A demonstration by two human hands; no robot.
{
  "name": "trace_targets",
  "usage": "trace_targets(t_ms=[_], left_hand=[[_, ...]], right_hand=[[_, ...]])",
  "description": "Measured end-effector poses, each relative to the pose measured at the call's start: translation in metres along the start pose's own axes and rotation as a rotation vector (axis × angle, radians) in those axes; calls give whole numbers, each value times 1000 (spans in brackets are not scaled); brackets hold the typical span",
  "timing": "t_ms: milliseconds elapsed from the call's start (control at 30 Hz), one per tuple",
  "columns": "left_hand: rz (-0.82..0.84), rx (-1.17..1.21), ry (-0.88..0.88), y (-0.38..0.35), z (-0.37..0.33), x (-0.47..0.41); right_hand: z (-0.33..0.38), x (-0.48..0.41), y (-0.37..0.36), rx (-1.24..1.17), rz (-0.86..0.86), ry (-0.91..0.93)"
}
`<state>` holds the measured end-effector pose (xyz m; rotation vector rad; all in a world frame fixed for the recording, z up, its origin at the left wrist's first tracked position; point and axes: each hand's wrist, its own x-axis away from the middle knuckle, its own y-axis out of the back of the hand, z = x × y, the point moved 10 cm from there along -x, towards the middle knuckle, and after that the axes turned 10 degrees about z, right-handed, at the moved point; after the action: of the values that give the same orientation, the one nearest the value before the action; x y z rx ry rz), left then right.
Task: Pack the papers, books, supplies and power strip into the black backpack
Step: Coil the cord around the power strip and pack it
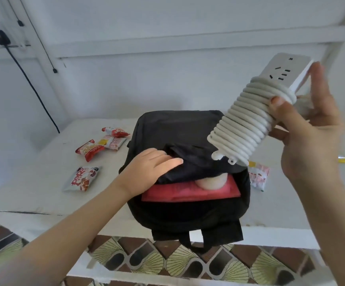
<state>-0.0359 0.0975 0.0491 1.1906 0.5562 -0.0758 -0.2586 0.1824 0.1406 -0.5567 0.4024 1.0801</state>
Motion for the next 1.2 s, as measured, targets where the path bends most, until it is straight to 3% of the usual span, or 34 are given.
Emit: trace_targets(t_ms=[133,233,367,433,567,700,800,900,967,1067,1200], left_hand=[[348,444,366,-35,33,12],[496,381,399,-50,39,15],[390,387,378,-44,50,8],[355,525,478,-39,69,7],[444,844,650,-45,109,1],[515,960,614,-40,123,-21],[582,956,597,-38,129,-33],[609,919,563,-35,131,-40],[603,911,552,-35,132,-41],[591,908,542,-37,133,-40],[588,921,547,-39,137,-36]], right_hand=[[1,12,-10,31,-8,1],[-4,23,-22,46,32,-10],[-10,32,-37,106,91,9],[-13,37,-46,218,146,47],[-12,55,-86,467,331,197],[-11,97,-148,969,678,565],[-45,112,-180,1116,995,430],[-79,126,-199,1165,1188,489],[-101,122,-205,1140,1223,403],[-112,127,-214,1201,1228,655],[-135,118,-221,1303,1210,656]])
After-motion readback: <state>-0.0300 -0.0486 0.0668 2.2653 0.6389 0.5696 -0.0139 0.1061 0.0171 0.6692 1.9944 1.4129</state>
